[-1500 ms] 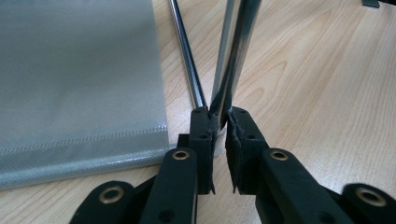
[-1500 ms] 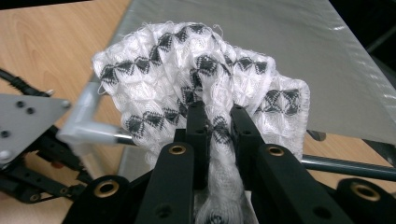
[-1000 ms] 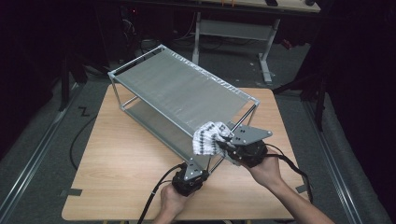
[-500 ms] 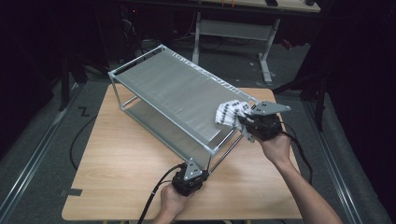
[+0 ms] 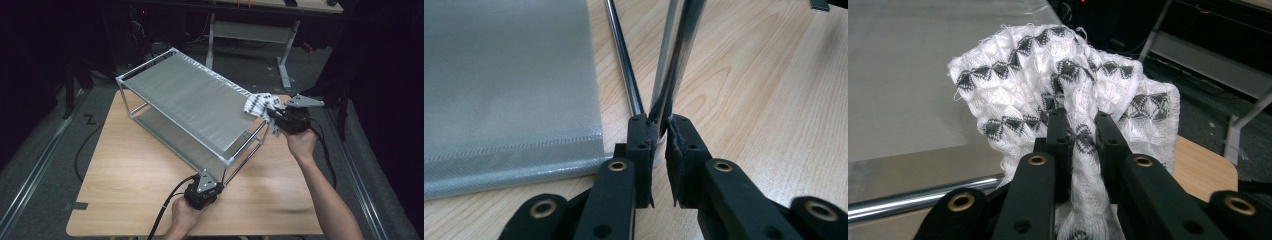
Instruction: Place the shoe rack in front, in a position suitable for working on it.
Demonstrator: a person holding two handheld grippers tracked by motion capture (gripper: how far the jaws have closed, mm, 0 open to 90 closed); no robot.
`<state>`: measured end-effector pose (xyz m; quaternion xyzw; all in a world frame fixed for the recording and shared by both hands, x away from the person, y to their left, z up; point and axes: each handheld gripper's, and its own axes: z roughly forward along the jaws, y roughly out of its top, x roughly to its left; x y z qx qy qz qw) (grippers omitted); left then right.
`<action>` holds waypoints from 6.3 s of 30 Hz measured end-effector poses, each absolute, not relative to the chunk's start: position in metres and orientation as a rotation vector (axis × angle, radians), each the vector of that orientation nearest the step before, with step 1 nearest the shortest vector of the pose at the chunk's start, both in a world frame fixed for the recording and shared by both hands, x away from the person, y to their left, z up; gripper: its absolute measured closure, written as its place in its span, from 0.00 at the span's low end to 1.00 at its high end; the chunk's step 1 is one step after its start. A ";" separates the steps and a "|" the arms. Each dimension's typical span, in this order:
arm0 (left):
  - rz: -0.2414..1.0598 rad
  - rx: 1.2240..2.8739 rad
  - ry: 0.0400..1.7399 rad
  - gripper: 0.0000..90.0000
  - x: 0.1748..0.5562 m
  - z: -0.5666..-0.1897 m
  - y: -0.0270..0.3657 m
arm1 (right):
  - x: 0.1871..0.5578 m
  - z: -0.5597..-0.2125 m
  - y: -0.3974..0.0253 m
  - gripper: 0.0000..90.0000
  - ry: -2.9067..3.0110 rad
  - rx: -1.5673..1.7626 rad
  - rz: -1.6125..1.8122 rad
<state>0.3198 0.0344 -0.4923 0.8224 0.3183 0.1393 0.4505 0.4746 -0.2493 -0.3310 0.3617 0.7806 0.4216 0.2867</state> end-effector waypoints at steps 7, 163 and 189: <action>0.345 2.034 0.786 0.90 0.320 -0.492 0.034 | 0.465 -0.333 -0.247 0.90 2.087 0.943 1.139; 0.286 2.043 0.769 0.90 0.321 -0.494 0.035 | 0.477 -0.451 -0.264 0.91 2.134 1.277 0.973; 0.284 2.042 0.767 0.90 0.321 -0.494 0.034 | 0.473 -0.446 -0.281 0.91 2.084 1.334 1.047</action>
